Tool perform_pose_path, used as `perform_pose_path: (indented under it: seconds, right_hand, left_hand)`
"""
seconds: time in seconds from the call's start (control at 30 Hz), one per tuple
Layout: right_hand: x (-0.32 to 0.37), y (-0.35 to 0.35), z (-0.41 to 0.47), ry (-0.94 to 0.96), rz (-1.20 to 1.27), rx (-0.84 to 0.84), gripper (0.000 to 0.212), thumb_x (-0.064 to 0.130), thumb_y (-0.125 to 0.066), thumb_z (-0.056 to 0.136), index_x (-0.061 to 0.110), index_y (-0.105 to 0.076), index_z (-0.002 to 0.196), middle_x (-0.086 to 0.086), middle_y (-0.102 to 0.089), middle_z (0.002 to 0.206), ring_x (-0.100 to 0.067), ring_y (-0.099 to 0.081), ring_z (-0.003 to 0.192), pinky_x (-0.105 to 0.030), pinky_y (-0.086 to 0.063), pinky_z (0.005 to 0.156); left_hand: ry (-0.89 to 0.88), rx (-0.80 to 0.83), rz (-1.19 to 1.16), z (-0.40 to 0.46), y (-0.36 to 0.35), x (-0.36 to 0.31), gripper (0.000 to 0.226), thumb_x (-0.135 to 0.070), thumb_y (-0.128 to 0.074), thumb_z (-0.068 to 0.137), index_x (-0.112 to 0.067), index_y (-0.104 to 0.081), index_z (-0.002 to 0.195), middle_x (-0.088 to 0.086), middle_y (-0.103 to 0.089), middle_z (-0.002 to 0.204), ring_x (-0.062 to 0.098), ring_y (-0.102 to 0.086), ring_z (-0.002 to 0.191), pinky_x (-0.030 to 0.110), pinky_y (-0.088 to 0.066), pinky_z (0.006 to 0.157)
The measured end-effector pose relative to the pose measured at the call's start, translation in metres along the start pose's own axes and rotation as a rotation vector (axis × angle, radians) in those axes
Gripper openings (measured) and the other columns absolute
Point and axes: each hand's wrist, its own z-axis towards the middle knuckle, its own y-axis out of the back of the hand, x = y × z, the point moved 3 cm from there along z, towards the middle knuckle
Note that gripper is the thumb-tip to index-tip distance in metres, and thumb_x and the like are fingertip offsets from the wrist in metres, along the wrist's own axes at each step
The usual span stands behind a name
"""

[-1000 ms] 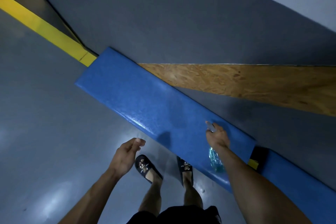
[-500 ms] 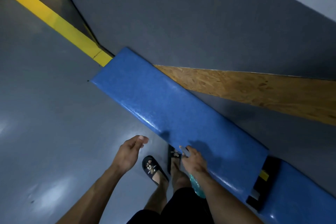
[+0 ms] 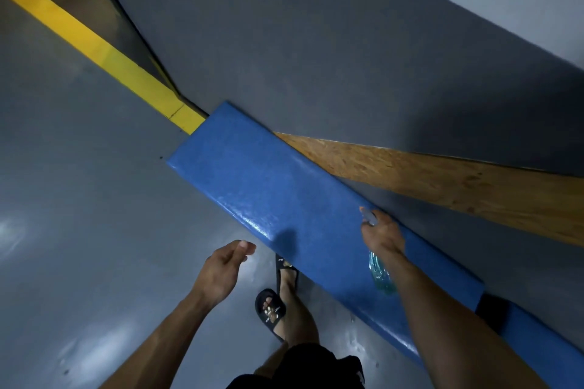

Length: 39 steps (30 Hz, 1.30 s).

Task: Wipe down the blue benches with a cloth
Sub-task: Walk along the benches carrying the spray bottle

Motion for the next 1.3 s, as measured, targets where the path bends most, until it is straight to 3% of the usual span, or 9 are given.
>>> perform_pose_path:
  seconds: [0.13,0.27,0.33,0.53,0.63,0.77,0.83,1.13,1.3]
  right_hand:
    - [0.023,-0.015,0.002,0.068,0.010,0.054,0.018,0.027,-0.050,0.088,0.022,-0.058,0.103,-0.004,-0.062,0.112,-0.031,-0.057,0.100,-0.034,-0.043,0.074]
    - [0.049,-0.053,-0.021,0.167,0.017,0.212,0.005,0.023,-0.055,0.084,0.025,-0.051,0.087,-0.006,-0.066,0.102,-0.031,-0.061,0.095,-0.028,-0.042,0.071]
    - [0.063,-0.073,-0.032,0.230,-0.026,0.273,0.009,0.026,-0.053,0.084,0.025,-0.045,0.080,-0.005,-0.067,0.098,-0.031,-0.061,0.094,-0.030,-0.044,0.072]
    - [0.093,-0.108,-0.043,0.267,-0.133,0.382,0.021,0.036,-0.049,0.088,0.023,-0.056,0.103,-0.003,-0.064,0.117,-0.028,-0.057,0.111,-0.033,-0.044,0.089]
    - [0.105,-0.098,-0.024,0.184,-0.075,0.340,0.021,0.032,-0.050,0.087,0.024,-0.055,0.105,-0.002,-0.062,0.114,-0.027,-0.056,0.109,-0.033,-0.044,0.087]
    - [0.124,-0.065,0.015,0.106,0.081,0.215,0.003,0.025,-0.054,0.086,0.024,-0.055,0.089,-0.003,-0.063,0.089,-0.022,-0.059,0.075,-0.031,-0.049,0.064]
    - [0.134,-0.047,0.034,0.087,0.115,0.135,0.002,0.024,-0.055,0.086,0.023,-0.055,0.085,-0.003,-0.063,0.081,-0.021,-0.058,0.067,-0.030,-0.048,0.058]
    - [0.175,-0.042,0.046,0.036,-0.015,0.027,0.011,0.033,-0.050,0.089,0.026,-0.055,0.096,-0.002,-0.058,0.091,-0.027,-0.053,0.076,-0.032,-0.042,0.065]
    - [0.213,-0.088,-0.008,0.155,0.105,0.093,0.007,0.021,-0.060,0.087,0.022,-0.055,0.082,-0.004,-0.059,0.074,-0.029,-0.057,0.068,-0.036,-0.048,0.061]
  left_hand:
    - [0.001,0.000,0.011,0.021,0.013,-0.010,0.043,-0.065,-0.036,0.090,-0.039,-0.070,0.096,-0.018,-0.071,0.102,0.001,-0.067,0.096,0.032,-0.051,0.088]
    - [0.020,-0.018,0.038,0.041,0.023,-0.018,0.042,-0.064,-0.036,0.094,-0.038,-0.070,0.095,-0.019,-0.072,0.099,0.000,-0.067,0.094,0.033,-0.052,0.087]
    - [0.022,-0.026,0.038,0.051,0.029,-0.022,0.039,-0.063,-0.037,0.095,-0.040,-0.069,0.094,-0.021,-0.071,0.098,0.001,-0.067,0.095,0.032,-0.052,0.086]
    - [0.029,-0.086,-0.011,0.066,0.050,-0.028,0.041,-0.064,-0.037,0.091,-0.039,-0.070,0.094,-0.018,-0.072,0.099,-0.001,-0.066,0.093,0.028,-0.051,0.084]
    - [0.038,-0.100,-0.021,0.070,0.060,-0.027,0.042,-0.060,-0.038,0.094,-0.034,-0.070,0.096,-0.014,-0.072,0.099,0.001,-0.066,0.094,0.030,-0.051,0.084]
    - [0.047,-0.102,-0.039,0.078,0.076,-0.026,0.034,-0.050,-0.041,0.100,-0.033,-0.071,0.099,-0.009,-0.073,0.101,0.009,-0.067,0.098,0.031,-0.052,0.085]
    - [0.044,-0.102,-0.031,0.083,0.084,-0.025,0.035,-0.049,-0.042,0.100,-0.031,-0.071,0.100,-0.009,-0.073,0.100,0.007,-0.067,0.097,0.032,-0.051,0.091]
    - [0.042,-0.022,-0.062,0.113,0.138,-0.019,0.036,-0.056,-0.042,0.095,-0.035,-0.072,0.097,-0.013,-0.073,0.101,0.006,-0.067,0.097,0.037,-0.050,0.097]
    - [0.045,0.004,-0.075,0.130,0.184,-0.019,0.043,-0.063,-0.043,0.089,-0.033,-0.072,0.100,-0.013,-0.072,0.104,0.006,-0.065,0.101,0.036,-0.050,0.097]
